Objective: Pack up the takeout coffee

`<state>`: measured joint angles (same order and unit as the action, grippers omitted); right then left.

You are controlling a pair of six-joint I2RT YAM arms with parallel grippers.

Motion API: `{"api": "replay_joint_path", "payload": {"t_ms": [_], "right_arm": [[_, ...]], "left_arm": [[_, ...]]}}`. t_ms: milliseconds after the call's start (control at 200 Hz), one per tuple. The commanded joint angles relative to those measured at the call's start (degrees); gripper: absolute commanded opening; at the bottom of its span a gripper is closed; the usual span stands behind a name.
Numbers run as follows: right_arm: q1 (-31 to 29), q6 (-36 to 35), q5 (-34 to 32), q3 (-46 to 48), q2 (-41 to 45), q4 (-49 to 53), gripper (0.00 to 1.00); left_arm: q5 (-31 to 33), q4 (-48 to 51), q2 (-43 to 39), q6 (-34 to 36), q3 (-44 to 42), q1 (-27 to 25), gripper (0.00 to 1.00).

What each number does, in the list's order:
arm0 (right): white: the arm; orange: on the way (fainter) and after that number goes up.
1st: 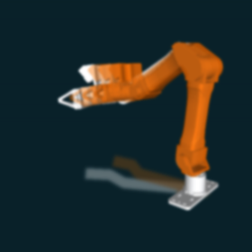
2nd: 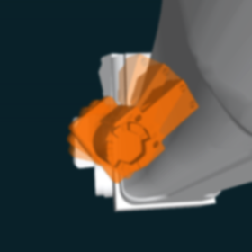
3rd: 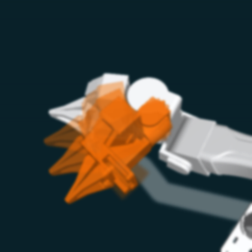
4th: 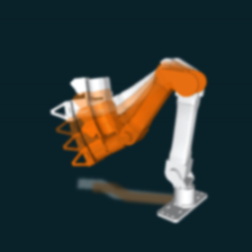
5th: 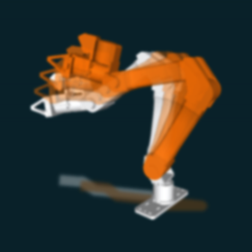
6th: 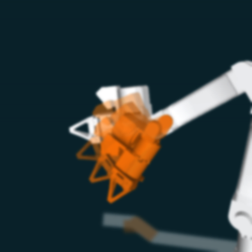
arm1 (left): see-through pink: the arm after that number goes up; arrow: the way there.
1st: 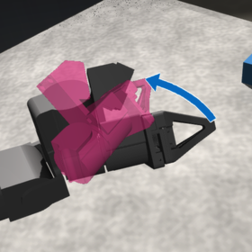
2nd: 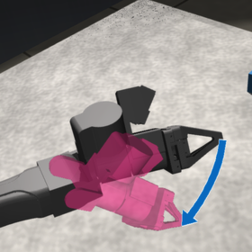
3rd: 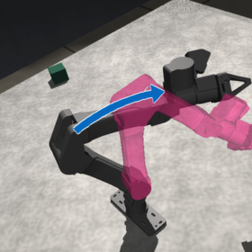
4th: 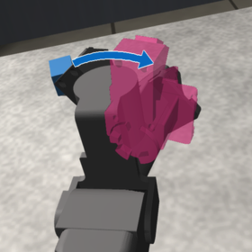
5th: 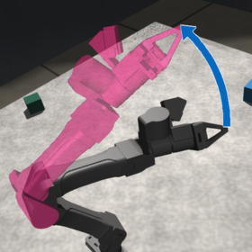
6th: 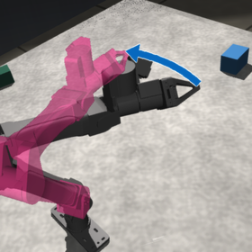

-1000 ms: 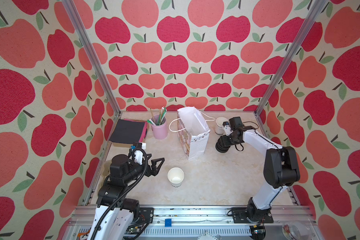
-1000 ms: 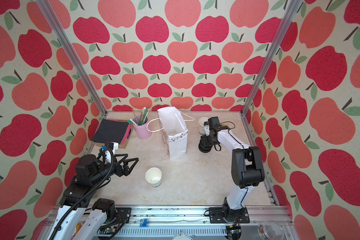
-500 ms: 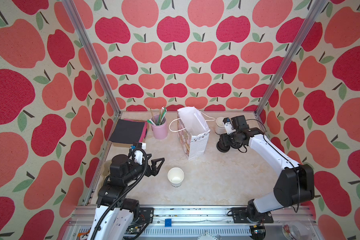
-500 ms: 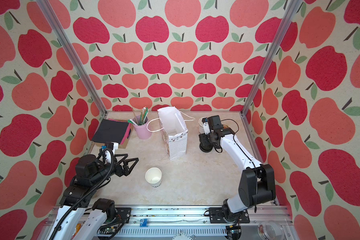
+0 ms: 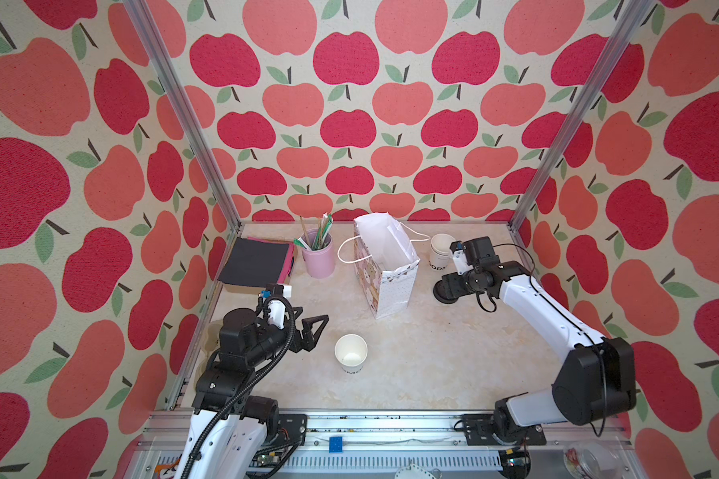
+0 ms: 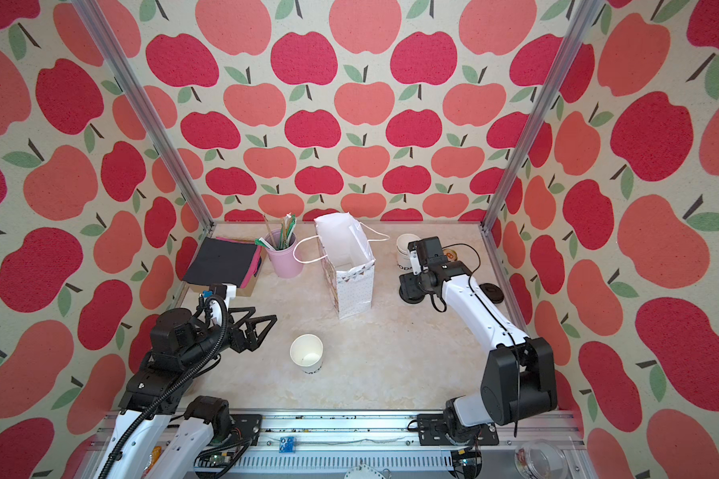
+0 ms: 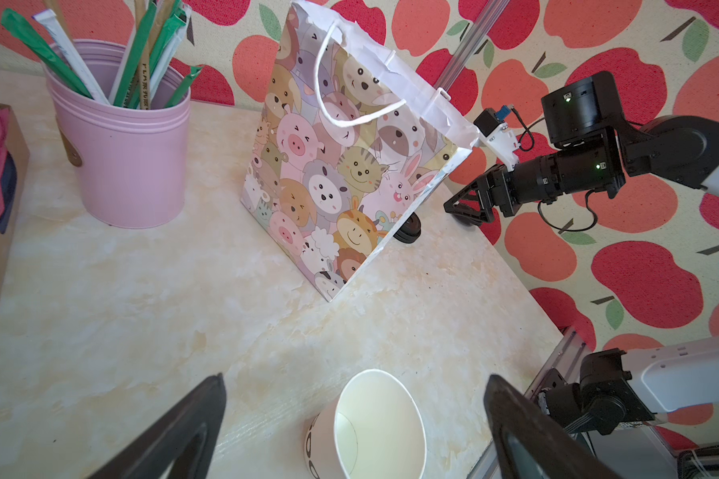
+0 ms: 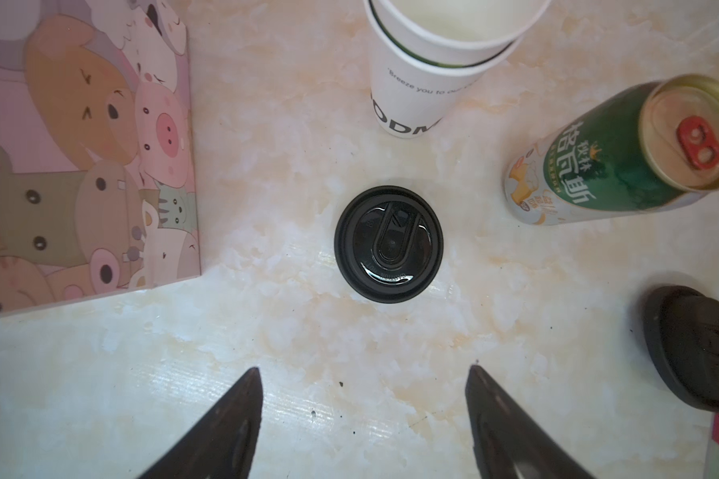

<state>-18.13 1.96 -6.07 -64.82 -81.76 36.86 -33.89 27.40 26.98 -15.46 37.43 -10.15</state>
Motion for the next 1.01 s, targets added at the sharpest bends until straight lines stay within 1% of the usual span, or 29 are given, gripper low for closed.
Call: {"api": "replay_joint_path", "payload": {"t_ms": [0, 200, 360, 480, 605, 850, 1001], "right_arm": [[3.1, 3.1, -2.0, 2.4, 4.4, -2.3, 0.83], [9.3, 5.8, -5.7, 4.6, 7.9, -5.4, 0.9], [16.2, 9.4, -5.4, 7.5, 10.1, -9.8, 0.92], [20.2, 10.8, -5.8, 9.0, 10.0, -12.5, 0.93], [23.8, 11.4, -6.7, 8.8, 7.4, -14.3, 0.94], [29.8, 11.7, -7.6, 5.6, -2.7, -16.9, 0.94], [31.0, 11.7, -11.9, 3.1, -8.5, -18.4, 0.96]], "left_arm": [[0.2, -0.5, -0.7, 0.7, -0.6, -0.1, 0.99], [0.1, -0.4, -1.0, 0.7, -0.5, -0.1, 0.99], [0.4, -0.6, -1.4, 0.8, -0.6, -0.1, 0.99], [0.3, -0.5, -1.1, 0.7, -0.6, -0.1, 0.99], [0.0, -0.7, -0.6, 0.7, -0.6, -0.1, 0.99], [0.1, -0.7, -0.3, 0.7, -0.7, -0.1, 0.99], [0.1, -0.6, -0.1, 0.7, -0.7, -0.1, 0.99]]}}
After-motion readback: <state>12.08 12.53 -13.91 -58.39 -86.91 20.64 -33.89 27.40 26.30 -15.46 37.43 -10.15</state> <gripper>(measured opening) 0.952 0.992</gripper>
